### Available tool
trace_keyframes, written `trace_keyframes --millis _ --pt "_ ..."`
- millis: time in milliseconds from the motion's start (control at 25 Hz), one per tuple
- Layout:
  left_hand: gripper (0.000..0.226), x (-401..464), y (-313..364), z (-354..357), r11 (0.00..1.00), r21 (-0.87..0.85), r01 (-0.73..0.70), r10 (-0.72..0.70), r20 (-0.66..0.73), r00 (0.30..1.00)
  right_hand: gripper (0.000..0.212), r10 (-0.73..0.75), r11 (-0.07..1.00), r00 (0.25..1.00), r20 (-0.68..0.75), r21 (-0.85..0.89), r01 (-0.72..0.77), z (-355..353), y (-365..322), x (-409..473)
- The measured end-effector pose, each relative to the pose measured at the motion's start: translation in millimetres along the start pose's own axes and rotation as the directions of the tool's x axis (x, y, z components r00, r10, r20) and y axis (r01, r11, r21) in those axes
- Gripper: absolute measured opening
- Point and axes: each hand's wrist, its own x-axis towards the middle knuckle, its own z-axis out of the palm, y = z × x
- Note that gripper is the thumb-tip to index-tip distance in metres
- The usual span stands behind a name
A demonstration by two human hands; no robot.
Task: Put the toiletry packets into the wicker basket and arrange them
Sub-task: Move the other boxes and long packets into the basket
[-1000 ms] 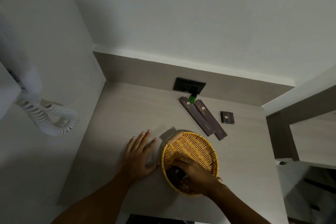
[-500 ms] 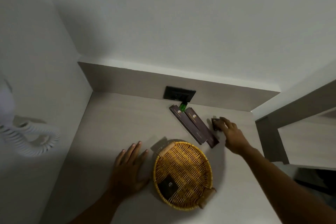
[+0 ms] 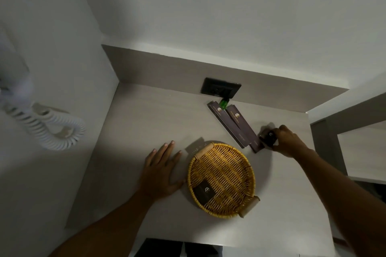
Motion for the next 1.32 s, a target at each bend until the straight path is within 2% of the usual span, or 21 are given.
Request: trace_keyframes --millis 120,280,360,440,600,920,1000,1120,1240,1320 --pt "0.085 0.0 1.8 -1.3 1.000 -0.012 0.011 -0.011 0.000 1.000 0.058 0.053 0.989 0.996 -0.069 0.145 -0.043 -10.3 -6.6 -25.4" --pt "0.087 -0.8 3.3 -3.2 0.999 -0.019 0.030 -0.030 -0.001 1.000 0.061 -0.011 0.970 0.963 -0.268 0.232 0.076 -1.5 -49.6 -84.6" --pt "0.086 -1.3 5.2 -4.2 0.999 -0.009 0.042 -0.042 0.005 0.999 0.060 -0.129 0.950 0.967 -0.219 0.252 0.184 16.7 -84.6 -113.8" --pt "0.086 -1.6 5.6 -5.6 0.999 0.009 0.049 -0.050 0.016 0.999 0.062 -0.199 0.949 0.973 -0.116 0.225 0.221 44.3 -117.5 -131.9" --pt "0.087 -1.7 4.5 -4.3 0.999 0.019 0.041 -0.042 0.025 0.999 0.070 -0.163 0.982 0.987 -0.014 0.094 0.163 82.4 -144.5 -140.4" --pt "0.088 0.5 3.5 -4.1 0.999 0.024 0.021 -0.022 0.023 0.999 0.077 -0.202 0.978 0.979 0.023 0.061 0.200 92.8 -140.9 -139.9" --pt "0.088 0.4 4.9 -6.3 0.999 0.031 0.021 -0.021 0.026 0.999 0.078 -0.222 0.965 0.975 -0.009 0.142 0.221 83.2 -132.5 -137.4" --pt "0.087 0.6 5.7 -7.2 0.999 0.015 0.035 -0.035 0.030 0.999 0.077 -0.169 0.938 0.983 -0.077 0.293 0.184 49.7 -107.1 -111.8" --pt "0.089 0.8 3.4 -2.0 1.000 -0.006 0.013 -0.013 0.020 1.000 0.067 -0.080 0.932 0.978 -0.193 0.333 0.142 15.0 -76.3 -63.7" --pt "0.089 0.1 1.2 1.1 1.000 -0.007 0.001 -0.001 0.013 1.000 0.071 0.010 0.929 0.982 -0.190 0.365 0.061 6.4 -61.8 -35.9"
